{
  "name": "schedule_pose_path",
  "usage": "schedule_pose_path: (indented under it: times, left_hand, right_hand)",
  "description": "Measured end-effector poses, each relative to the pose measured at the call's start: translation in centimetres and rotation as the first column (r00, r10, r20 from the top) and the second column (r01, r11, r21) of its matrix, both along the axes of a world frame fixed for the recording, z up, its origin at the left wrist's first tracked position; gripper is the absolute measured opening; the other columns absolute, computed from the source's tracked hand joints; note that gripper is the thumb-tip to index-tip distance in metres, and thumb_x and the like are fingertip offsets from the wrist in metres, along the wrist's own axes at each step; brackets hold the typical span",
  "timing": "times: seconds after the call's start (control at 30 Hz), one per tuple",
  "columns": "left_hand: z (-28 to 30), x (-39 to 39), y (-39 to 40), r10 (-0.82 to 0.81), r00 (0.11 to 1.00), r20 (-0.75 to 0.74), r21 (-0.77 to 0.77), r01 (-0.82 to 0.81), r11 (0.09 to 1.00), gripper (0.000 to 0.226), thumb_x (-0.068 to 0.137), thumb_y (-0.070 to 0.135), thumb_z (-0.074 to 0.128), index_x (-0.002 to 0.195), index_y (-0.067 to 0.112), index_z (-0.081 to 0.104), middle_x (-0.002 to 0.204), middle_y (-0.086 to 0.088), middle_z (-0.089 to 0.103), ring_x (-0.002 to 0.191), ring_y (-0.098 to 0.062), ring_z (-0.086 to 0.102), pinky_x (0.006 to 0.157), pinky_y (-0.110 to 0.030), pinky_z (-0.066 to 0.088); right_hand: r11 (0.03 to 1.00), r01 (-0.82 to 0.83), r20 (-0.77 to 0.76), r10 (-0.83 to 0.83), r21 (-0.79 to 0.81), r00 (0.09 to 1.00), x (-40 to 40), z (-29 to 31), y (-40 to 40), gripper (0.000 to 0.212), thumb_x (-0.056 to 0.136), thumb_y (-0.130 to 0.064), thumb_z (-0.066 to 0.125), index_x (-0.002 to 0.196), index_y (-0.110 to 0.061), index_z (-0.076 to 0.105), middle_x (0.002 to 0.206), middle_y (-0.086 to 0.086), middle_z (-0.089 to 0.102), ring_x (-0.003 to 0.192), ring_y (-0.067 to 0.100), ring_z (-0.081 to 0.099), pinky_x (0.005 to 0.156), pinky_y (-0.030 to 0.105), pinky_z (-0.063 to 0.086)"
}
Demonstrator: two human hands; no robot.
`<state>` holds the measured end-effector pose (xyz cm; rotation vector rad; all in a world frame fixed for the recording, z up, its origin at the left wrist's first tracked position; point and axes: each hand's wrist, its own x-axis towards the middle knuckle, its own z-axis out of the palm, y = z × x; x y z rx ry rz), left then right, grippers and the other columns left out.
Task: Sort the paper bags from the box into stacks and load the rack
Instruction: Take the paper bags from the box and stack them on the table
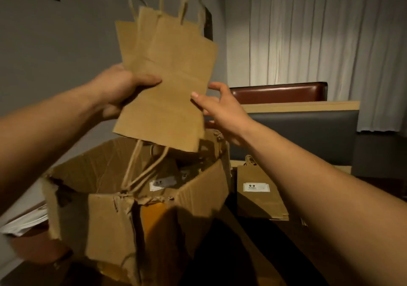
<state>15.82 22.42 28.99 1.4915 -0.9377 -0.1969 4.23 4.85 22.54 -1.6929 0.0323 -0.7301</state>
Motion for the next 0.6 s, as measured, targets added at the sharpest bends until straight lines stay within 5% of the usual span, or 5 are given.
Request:
schedule_pose_path:
  times: [0.17,0.3,0.4,0.6]
  left_hand:
    - [-5.8,-9.0,-6.1,-0.15,0.959,-0.242,-0.182,0.107,0.977,0.026,0.091,0.012,0.065,0.116,0.011,0.066,0.104,-0.01,0.075,0.091,-0.023,0.073,0.072,-0.037,0.061]
    - [-15.6,-13.3,-10.8,-0.278,0.827,-0.488,-0.21,0.198,0.957,0.026,0.096,0.013,0.058,0.12,0.009,0.065,0.114,-0.015,0.072,0.104,-0.028,0.07,0.092,-0.044,0.054]
    - [-23.2,-15.6,-13.6,-0.234,0.772,-0.592,-0.126,0.198,0.972,0.025,0.094,0.018,0.06,0.116,0.008,0.067,0.113,-0.016,0.072,0.105,-0.029,0.069,0.1,-0.049,0.049]
    - [-30.7,-15.9,-16.5,-0.073,0.741,-0.667,0.092,0.18,0.979,0.056,0.068,0.037,0.08,0.117,0.015,0.067,0.109,-0.01,0.073,0.103,-0.033,0.068,0.101,-0.053,0.047]
  right_hand:
    - [0.973,0.16,0.168,-0.188,0.169,0.968,-8.4,-1.2,-1.8,0.033,0.089,-0.013,0.07,0.121,-0.014,0.059,0.109,0.004,0.072,0.099,0.02,0.07,0.085,0.034,0.059]
    - [0.921,0.204,-0.109,-0.177,0.331,0.978,-15.1,-8.1,-6.4,0.021,0.092,-0.014,0.066,0.112,-0.01,0.07,0.103,0.009,0.076,0.095,0.023,0.073,0.078,0.036,0.061]
    - [0.901,0.364,-0.315,-0.283,0.237,0.906,-18.3,-14.5,-9.7,0.02,0.088,-0.014,0.071,0.107,-0.006,0.071,0.1,0.01,0.076,0.092,0.023,0.074,0.079,0.036,0.06]
    - [0.827,0.475,-0.455,-0.313,0.3,0.833,-20.8,-23.1,-13.7,0.02,0.087,-0.016,0.071,0.104,-0.004,0.072,0.101,0.011,0.076,0.092,0.023,0.074,0.087,0.04,0.057]
